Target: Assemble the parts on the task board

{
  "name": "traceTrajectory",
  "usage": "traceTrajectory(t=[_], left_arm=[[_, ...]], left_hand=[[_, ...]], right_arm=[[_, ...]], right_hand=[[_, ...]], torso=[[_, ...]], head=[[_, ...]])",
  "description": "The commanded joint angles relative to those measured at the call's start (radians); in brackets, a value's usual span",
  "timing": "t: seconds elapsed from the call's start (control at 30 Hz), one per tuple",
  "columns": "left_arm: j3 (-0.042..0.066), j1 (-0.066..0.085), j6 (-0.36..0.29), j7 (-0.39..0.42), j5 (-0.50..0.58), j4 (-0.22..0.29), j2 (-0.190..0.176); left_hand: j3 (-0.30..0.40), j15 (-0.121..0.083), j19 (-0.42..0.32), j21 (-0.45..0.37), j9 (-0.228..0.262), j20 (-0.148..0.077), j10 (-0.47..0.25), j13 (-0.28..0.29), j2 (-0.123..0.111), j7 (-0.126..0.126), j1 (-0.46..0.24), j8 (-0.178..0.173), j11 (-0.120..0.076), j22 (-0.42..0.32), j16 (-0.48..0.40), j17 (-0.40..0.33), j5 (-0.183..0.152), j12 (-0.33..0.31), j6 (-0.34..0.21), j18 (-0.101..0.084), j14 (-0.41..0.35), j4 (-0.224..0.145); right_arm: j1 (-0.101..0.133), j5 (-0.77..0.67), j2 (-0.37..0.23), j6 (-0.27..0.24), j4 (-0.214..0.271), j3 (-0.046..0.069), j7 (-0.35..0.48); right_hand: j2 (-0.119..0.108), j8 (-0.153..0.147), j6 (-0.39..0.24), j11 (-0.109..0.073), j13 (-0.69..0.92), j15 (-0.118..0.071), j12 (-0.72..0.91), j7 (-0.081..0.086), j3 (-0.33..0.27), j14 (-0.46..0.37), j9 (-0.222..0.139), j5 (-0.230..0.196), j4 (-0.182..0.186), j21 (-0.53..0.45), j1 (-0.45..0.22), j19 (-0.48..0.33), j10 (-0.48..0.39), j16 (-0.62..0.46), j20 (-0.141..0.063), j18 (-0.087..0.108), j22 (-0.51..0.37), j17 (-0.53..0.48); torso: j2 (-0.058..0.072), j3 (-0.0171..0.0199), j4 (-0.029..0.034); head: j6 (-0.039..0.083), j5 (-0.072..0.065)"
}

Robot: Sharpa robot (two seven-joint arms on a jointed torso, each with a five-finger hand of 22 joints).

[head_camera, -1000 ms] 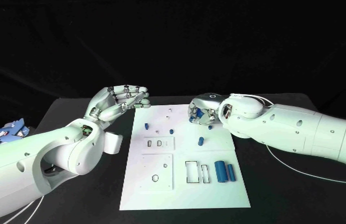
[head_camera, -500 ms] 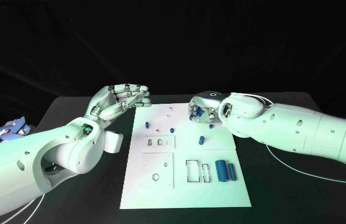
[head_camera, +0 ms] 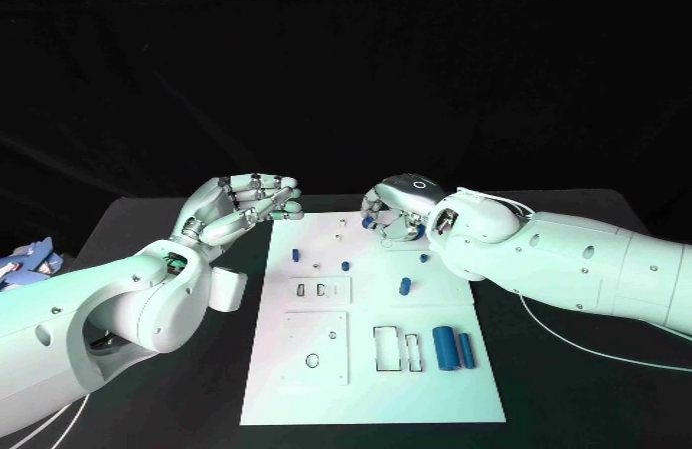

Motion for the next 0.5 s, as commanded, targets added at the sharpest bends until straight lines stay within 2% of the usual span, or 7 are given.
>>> traceTrajectory(t=[0.03, 0.2, 0.27, 0.4, 0.5], left_arm=[[0.001, 0.002, 0.025, 0.005, 0.009, 0.0, 0.002], [0.001, 0.002, 0.027, 0.004, 0.01, 0.0, 0.005], [0.001, 0.002, 0.028, 0.004, 0.011, 0.0, 0.007], [0.001, 0.002, 0.029, 0.005, 0.011, 0.0, 0.01], [0.001, 0.002, 0.03, 0.005, 0.011, -0.001, 0.012]], left_hand=[[0.006, 0.002, 0.003, -0.003, 0.0, 0.004, 0.0, -0.001, -0.005, 0.017, -0.006, -0.002, 0.005, -0.001, -0.005, 0.002, -0.004, -0.006, -0.006, 0.004, -0.007, 0.002], [0.006, 0.002, 0.003, -0.003, 0.0, 0.004, 0.0, -0.001, -0.005, 0.017, -0.006, -0.002, 0.005, -0.001, -0.005, 0.002, -0.004, -0.006, -0.006, 0.004, -0.007, 0.002], [0.008, 0.002, 0.003, -0.004, 0.0, 0.005, -0.001, -0.001, -0.005, 0.018, -0.007, -0.003, 0.006, -0.002, -0.006, 0.003, -0.004, -0.008, -0.008, 0.004, -0.007, 0.001], [0.008, 0.002, 0.003, -0.004, 0.0, 0.005, -0.001, -0.001, -0.005, 0.018, -0.007, -0.003, 0.006, -0.002, -0.006, 0.003, -0.004, -0.008, -0.008, 0.004, -0.007, 0.001], [0.008, 0.002, 0.003, -0.004, 0.0, 0.005, -0.001, -0.001, -0.005, 0.018, -0.007, -0.003, 0.006, -0.002, -0.006, 0.003, -0.004, -0.008, -0.008, 0.004, -0.007, 0.001]], right_arm=[[0.001, -0.003, 0.025, -0.077, -0.021, 0.001, 0.02], [0.0, 0.007, 0.068, -0.08, -0.066, 0.001, 0.029], [-0.002, 0.01, 0.086, -0.08, -0.085, 0.001, 0.034], [-0.006, 0.016, 0.111, -0.072, -0.112, 0.001, 0.041], [-0.009, 0.02, 0.126, -0.063, -0.131, 0.001, 0.045]], right_hand=[[0.008, 0.003, -0.005, 0.002, 0.0, -0.006, 0.007, 0.002, 0.002, 0.049, 0.024, 0.007, 0.003, 0.006, -0.006, 0.007, 0.006, 0.006, 0.0, -0.009, 0.002, 0.0], [0.008, 0.003, -0.007, 0.002, -0.001, -0.006, 0.005, 0.002, 0.004, 0.049, 0.025, 0.008, 0.003, 0.006, -0.007, 0.007, 0.004, 0.006, 0.0, -0.008, 0.001, -0.001], [0.008, 0.003, -0.007, 0.002, -0.001, -0.006, 0.005, 0.002, 0.004, 0.049, 0.026, 0.009, 0.003, 0.006, -0.007, 0.007, 0.004, 0.006, 0.0, -0.009, 0.002, -0.001], [0.008, 0.003, -0.008, 0.002, -0.001, -0.006, 0.005, 0.003, 0.005, 0.049, 0.027, 0.009, 0.003, 0.005, -0.006, 0.006, 0.003, 0.006, 0.0, -0.008, 0.001, 0.0], [0.007, 0.003, -0.01, 0.002, -0.001, -0.006, 0.005, 0.003, 0.006, 0.049, 0.028, 0.011, 0.002, 0.006, -0.005, 0.007, 0.003, 0.007, 0.0, -0.008, 0.002, 0.0]], torso=[[0.002, 0.0009, 0.0015], [0.003, -0.0003, 0.0013], [0.004, 0.0007, 0.0016], [0.005, 0.0, 0.0046], [0.006, -0.002, 0.01]], head=[[0.002, 0.001], [0.001, 0.0], [0.0, 0.0], [-0.004, 0.002], [-0.006, 0.001]])
